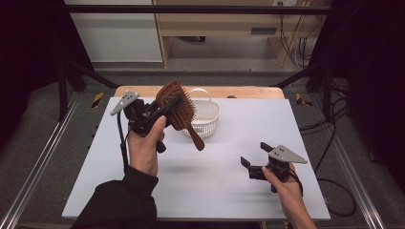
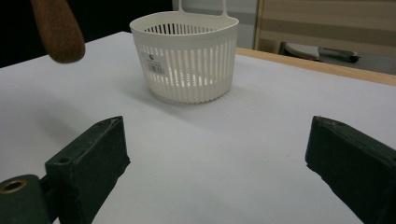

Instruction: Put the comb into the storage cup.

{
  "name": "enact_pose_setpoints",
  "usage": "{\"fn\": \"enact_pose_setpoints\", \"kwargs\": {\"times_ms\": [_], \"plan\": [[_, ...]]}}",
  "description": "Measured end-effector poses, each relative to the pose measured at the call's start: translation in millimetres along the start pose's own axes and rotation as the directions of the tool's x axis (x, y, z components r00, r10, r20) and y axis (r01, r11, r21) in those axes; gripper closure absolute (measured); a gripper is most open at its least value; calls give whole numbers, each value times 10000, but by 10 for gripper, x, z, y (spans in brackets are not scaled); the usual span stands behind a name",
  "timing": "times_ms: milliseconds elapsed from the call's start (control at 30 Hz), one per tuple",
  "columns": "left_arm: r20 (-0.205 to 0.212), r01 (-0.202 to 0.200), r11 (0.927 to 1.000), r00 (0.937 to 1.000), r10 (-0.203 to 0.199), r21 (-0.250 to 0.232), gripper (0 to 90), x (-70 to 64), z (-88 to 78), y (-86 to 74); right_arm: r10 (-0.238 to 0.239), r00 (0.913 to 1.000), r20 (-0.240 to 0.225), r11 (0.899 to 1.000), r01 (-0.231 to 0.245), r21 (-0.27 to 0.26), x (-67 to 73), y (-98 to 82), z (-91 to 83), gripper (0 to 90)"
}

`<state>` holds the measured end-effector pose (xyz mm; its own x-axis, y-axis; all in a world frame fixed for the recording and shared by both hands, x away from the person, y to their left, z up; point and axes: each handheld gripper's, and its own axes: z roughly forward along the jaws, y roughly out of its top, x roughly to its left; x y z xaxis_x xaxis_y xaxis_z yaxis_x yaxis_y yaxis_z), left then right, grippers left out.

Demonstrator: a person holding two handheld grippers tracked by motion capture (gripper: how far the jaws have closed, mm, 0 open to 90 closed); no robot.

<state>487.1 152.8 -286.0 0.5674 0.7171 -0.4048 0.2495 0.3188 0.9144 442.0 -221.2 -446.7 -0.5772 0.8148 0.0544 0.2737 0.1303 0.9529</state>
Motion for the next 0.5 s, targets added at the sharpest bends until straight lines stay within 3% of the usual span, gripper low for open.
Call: {"fn": "enact_pose_setpoints", "kwargs": {"times_ms": [133, 500], "plan": [[-82, -128, 9999, 9999, 127, -113, 507, -9, 123, 89, 132, 9999, 66, 9998, -131, -162, -16, 7, -13, 61], [-471, -266, 9994, 9986, 255, -227, 507, 81, 391, 142, 387, 9991, 173, 9991, -384, -164, -35, -7, -12, 58]]}}
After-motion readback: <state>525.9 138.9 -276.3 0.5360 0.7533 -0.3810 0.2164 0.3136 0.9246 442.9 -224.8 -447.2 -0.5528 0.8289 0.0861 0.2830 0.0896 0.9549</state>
